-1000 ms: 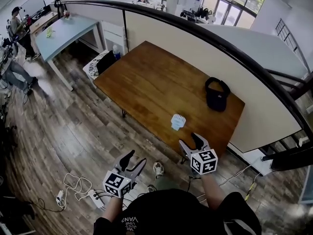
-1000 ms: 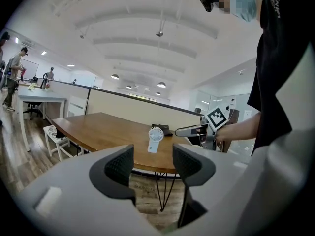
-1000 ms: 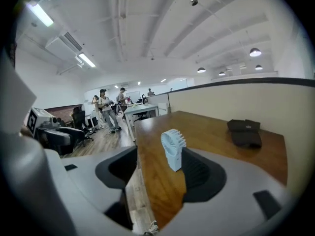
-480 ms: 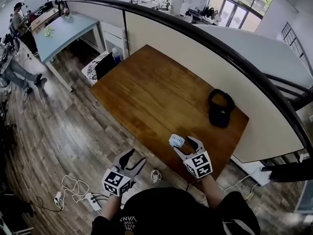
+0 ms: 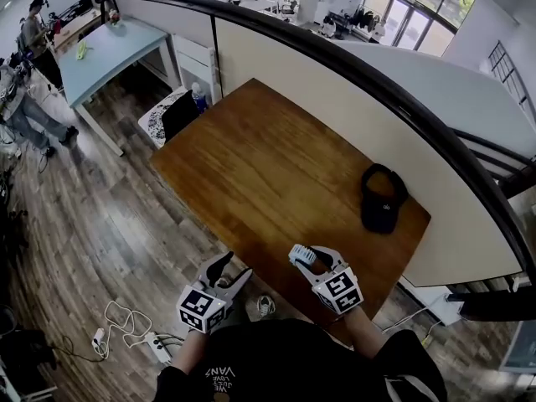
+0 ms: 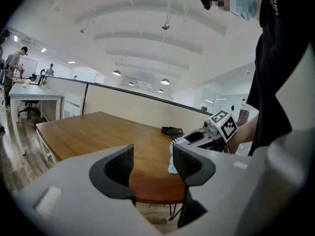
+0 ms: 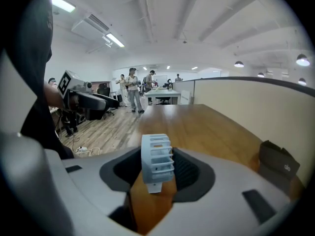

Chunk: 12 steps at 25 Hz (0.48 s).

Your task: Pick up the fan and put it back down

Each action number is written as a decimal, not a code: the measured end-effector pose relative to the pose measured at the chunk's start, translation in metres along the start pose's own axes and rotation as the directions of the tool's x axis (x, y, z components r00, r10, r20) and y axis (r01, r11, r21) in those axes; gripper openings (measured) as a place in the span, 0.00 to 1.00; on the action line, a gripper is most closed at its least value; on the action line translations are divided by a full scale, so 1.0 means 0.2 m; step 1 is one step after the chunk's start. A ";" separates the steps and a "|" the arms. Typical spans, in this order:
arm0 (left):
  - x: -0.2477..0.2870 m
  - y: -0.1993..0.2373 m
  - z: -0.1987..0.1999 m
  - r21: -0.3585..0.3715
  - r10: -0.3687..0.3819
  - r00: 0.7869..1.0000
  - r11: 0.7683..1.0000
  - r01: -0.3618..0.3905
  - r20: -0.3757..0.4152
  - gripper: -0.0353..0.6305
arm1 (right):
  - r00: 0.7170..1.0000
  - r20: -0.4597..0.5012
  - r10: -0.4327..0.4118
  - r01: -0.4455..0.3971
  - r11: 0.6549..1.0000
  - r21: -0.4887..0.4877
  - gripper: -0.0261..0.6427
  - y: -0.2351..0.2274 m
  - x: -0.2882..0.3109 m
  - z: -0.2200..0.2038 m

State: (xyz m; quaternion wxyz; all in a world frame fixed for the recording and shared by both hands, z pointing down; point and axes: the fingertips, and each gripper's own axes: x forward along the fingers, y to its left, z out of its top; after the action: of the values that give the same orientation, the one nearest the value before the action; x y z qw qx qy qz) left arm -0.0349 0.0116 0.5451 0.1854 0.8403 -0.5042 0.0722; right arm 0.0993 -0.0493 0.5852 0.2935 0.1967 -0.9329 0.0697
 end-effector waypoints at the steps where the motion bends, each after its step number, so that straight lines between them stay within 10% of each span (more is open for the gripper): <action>1: 0.02 0.03 0.00 0.005 -0.006 1.000 1.000 0.006 -0.002 0.40 | 1.000 0.000 -0.005 0.005 1.000 -0.007 0.32 -0.02 0.01 0.01; 12: 0.26 0.43 0.09 0.015 -0.122 0.992 0.992 0.123 -0.041 0.40 | 0.994 0.034 -0.101 0.101 0.995 0.011 0.32 -0.25 0.24 0.30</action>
State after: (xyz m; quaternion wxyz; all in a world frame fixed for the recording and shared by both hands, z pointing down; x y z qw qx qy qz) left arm -0.0866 -0.0748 0.5644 0.1921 0.8698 -0.4472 0.0817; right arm 0.0528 -0.1258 0.5649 0.2796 0.2461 -0.9263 0.0559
